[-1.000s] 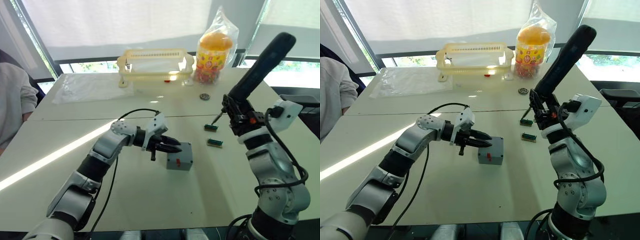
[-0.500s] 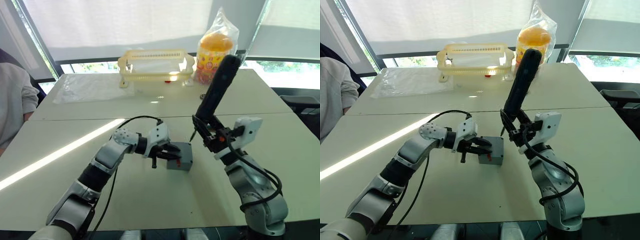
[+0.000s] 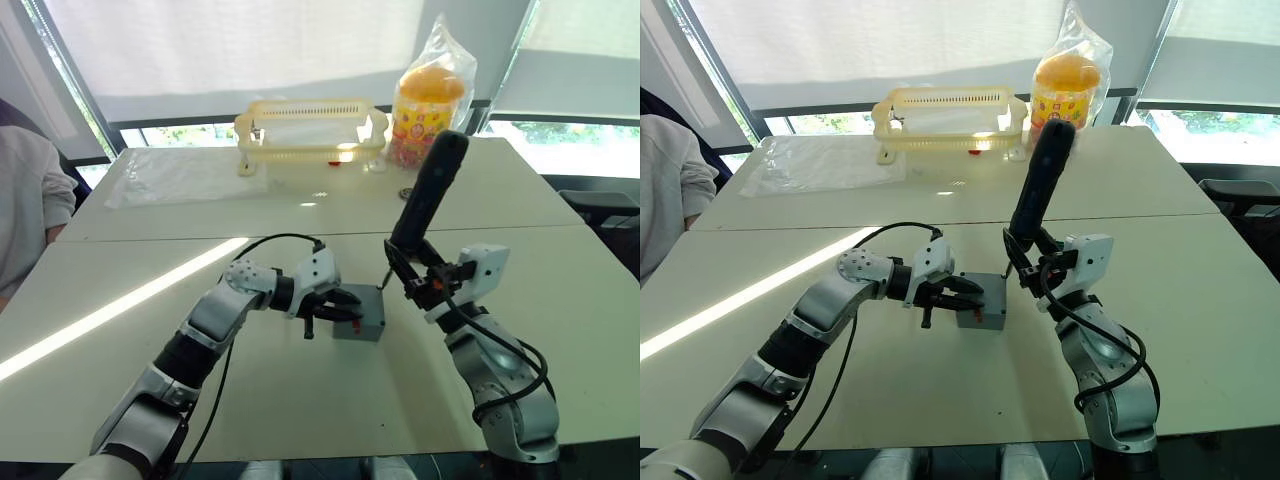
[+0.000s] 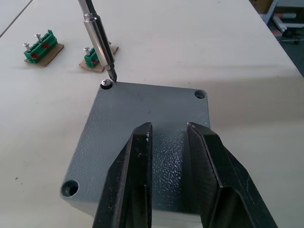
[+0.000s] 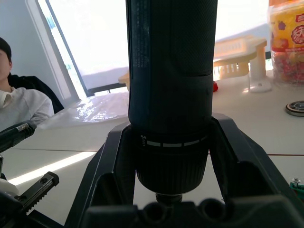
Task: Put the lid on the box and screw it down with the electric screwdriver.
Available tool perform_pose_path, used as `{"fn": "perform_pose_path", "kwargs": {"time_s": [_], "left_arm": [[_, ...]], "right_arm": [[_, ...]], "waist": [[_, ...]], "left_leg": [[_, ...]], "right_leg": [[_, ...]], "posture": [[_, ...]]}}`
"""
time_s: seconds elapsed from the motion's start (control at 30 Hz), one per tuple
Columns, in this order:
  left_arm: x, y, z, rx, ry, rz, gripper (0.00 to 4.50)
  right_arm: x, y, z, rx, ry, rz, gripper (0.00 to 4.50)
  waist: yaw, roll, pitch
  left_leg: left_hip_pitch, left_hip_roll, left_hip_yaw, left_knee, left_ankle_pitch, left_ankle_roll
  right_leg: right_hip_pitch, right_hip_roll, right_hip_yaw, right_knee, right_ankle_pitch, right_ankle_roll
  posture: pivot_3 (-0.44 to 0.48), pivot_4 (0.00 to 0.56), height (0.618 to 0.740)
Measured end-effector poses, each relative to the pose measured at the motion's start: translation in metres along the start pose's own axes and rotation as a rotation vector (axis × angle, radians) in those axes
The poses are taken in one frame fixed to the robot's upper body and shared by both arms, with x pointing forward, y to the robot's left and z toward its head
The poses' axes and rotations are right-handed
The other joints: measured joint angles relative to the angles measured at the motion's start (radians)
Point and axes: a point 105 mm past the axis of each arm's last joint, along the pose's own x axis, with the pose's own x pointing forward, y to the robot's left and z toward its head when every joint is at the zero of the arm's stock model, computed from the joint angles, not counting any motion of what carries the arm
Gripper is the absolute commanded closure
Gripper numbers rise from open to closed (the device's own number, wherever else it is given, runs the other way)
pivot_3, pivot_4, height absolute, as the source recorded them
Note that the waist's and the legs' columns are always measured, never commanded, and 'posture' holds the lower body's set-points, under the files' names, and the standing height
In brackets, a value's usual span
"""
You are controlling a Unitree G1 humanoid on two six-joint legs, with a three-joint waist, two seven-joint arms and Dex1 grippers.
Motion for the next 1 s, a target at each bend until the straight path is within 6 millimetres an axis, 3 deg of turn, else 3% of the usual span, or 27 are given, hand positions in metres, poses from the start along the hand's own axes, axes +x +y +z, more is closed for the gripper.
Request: {"fn": "perform_pose_path", "kwargs": {"time_s": [1.0], "left_arm": [[0.0008, -0.0013, 0.0003, 0.018, 0.011, -0.005, 3.37]], "right_arm": [[0.0050, 0.0034, 0.0049, -0.001, -0.021, 0.013, 2.75]], "waist": [[0.000, 0.000, 0.000]], "left_leg": [[0.000, 0.000, 0.000, 0.000, 0.000, 0.000]], "right_leg": [[0.000, 0.000, 0.000, 0.000, 0.000, 0.000]], "posture": [[0.000, 0.150, 0.740]]}}
